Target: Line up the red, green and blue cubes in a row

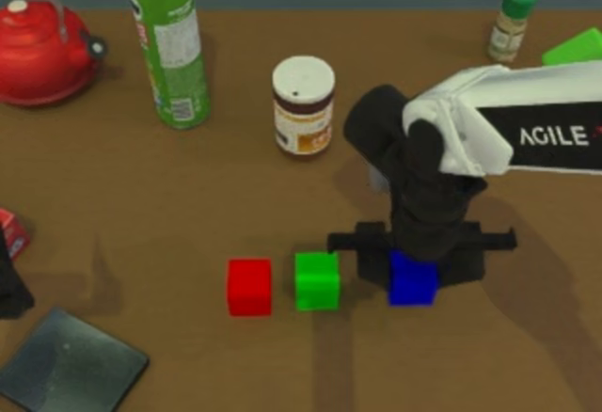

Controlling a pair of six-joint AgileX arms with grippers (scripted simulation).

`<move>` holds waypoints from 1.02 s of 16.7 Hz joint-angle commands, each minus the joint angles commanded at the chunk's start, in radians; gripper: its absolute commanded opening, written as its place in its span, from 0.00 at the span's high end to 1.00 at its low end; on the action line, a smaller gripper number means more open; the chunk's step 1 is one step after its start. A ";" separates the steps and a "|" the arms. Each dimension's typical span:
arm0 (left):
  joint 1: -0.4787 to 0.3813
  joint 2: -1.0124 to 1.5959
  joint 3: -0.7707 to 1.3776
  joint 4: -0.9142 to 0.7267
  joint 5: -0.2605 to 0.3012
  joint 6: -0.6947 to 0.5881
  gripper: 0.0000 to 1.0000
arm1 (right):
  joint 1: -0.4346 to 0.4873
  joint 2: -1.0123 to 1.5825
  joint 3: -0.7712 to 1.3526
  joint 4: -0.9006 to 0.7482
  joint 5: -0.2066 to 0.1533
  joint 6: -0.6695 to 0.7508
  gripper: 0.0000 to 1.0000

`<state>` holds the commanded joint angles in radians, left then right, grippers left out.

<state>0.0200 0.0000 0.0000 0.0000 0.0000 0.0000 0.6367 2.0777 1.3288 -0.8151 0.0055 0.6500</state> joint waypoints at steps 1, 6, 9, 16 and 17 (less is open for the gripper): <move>0.000 0.000 0.000 0.000 0.000 0.000 0.00 | 0.000 0.000 0.000 0.000 0.000 0.000 1.00; 0.000 0.000 0.000 0.000 0.000 0.000 0.00 | 0.000 0.000 0.000 0.000 0.000 0.000 0.70; 0.000 0.000 0.000 0.000 0.000 0.000 0.00 | 0.000 0.000 0.000 0.000 0.000 0.000 0.47; 0.000 0.000 0.000 0.000 0.000 0.000 0.00 | 0.000 0.000 0.000 0.000 0.000 0.000 0.00; 0.000 0.000 0.000 0.000 0.000 0.000 0.00 | 0.000 0.000 0.000 0.000 0.000 0.000 0.00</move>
<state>0.0200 0.0000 0.0000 0.0000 0.0000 0.0000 0.6367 2.0777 1.3288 -0.8151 0.0055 0.6500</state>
